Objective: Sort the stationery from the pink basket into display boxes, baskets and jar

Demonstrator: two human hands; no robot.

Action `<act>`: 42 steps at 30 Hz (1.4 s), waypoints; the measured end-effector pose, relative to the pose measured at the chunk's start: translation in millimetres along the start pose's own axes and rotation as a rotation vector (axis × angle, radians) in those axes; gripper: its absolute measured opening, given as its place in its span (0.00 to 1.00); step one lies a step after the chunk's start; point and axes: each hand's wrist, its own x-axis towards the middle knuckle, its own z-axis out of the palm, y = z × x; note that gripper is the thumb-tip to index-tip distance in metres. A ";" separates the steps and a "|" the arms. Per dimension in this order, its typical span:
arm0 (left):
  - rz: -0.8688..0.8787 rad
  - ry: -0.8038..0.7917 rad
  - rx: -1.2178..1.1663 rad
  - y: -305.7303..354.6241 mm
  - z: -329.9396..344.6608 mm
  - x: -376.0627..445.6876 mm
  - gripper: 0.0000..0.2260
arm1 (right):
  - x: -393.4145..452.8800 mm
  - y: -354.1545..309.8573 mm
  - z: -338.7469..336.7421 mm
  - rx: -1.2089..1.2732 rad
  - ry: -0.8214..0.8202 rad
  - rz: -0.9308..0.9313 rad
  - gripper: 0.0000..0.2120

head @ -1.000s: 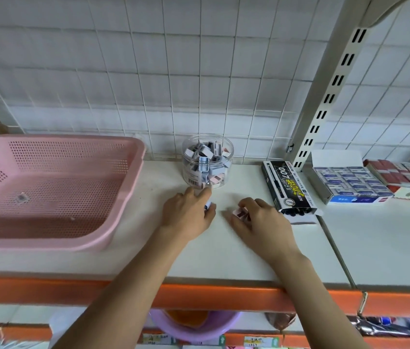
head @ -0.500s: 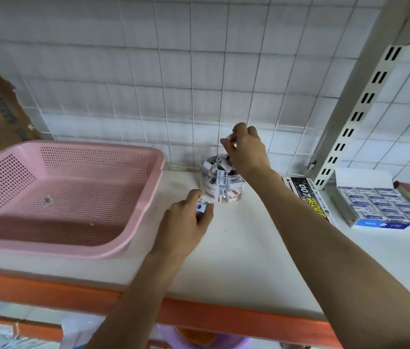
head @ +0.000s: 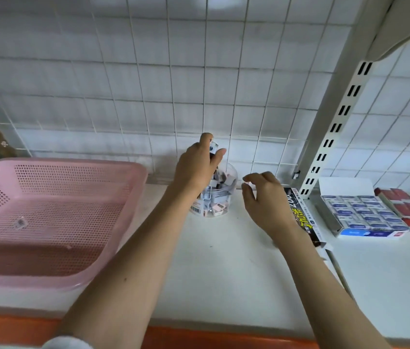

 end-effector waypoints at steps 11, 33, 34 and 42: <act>0.064 -0.291 0.246 -2.3 14.8 -12.9 0.17 | -42.2 13.3 5.2 0.116 0.010 0.103 0.11; -0.040 -0.219 0.111 5.7 15.5 -14.1 0.30 | -64.1 15.9 2.7 0.095 0.009 0.156 0.11; -0.022 -0.237 0.148 4.0 17.0 -13.6 0.31 | -65.7 15.5 2.6 0.090 0.010 0.158 0.11; 0.102 -0.275 0.368 0.1 19.8 -23.9 0.18 | -75.5 7.2 0.4 0.047 0.003 0.153 0.11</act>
